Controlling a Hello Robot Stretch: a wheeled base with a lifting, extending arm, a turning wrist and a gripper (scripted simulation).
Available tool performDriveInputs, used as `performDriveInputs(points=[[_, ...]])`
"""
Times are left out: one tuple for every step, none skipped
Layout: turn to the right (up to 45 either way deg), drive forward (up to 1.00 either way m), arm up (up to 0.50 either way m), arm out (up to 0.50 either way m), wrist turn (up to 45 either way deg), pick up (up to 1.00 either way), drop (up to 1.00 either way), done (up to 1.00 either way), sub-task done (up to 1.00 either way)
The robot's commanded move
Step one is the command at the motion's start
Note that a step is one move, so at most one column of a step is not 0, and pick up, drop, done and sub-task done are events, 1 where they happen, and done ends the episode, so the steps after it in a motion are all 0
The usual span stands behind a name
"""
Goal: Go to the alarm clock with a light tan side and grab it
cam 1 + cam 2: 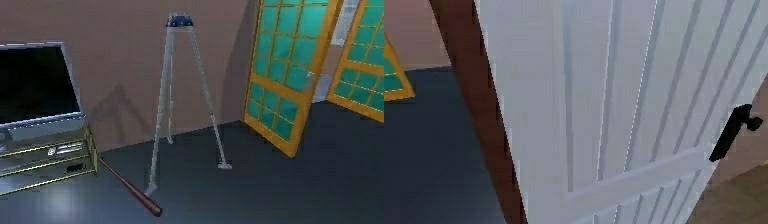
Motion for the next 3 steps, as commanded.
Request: performDriveInputs(points=[[15.0,0.00,0.00,0.00,0.0,0.00,0.00,0.00,0.00],[0.0,0.35,0.00,0.00,0.0,0.00,0.00,0.00,0.00],[30.0,0.00,0.00,0.00,0.0,0.00,0.00,0.00,0.00]])
